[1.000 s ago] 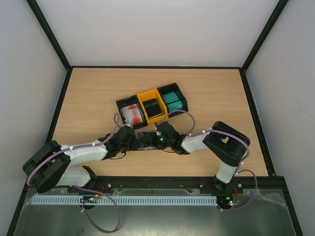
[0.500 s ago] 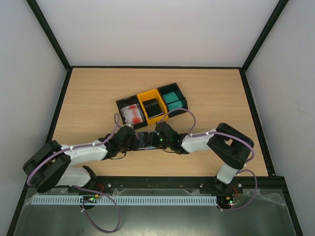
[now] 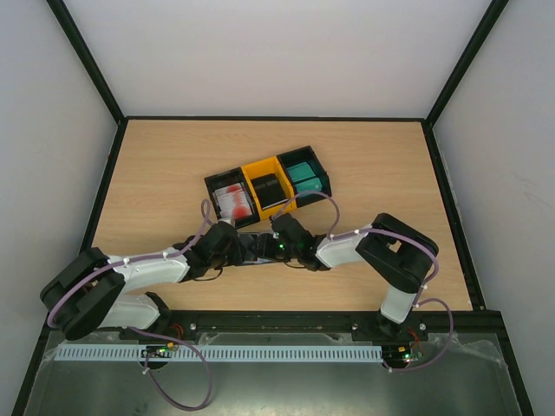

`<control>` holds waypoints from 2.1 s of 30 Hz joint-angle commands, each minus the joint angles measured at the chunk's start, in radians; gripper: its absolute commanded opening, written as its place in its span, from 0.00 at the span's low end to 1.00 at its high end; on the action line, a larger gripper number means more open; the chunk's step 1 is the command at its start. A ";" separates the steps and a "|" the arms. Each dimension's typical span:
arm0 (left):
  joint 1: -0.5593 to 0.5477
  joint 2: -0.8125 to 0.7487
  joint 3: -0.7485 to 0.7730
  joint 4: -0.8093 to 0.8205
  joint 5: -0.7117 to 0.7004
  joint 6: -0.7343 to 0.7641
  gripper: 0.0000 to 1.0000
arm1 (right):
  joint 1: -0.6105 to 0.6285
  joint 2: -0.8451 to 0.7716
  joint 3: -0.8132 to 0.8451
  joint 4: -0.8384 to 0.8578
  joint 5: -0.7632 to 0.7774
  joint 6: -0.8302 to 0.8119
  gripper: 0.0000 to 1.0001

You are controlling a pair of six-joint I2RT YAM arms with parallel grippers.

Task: Put the credit cards into the card holder
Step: Insert the credit card into the card holder, then pick up the credit card from the storage box.

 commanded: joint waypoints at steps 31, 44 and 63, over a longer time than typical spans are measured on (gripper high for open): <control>0.043 -0.178 0.357 -0.406 -0.084 0.400 1.00 | -0.101 -0.515 -0.006 -0.481 0.430 -0.183 0.54; 0.188 0.149 0.652 -0.415 0.170 0.573 0.79 | -0.258 -0.572 -0.096 -0.475 0.368 -0.191 0.54; 0.046 0.581 0.984 -0.530 0.088 0.787 0.58 | -0.477 -0.514 -0.150 -0.432 0.256 -0.193 0.55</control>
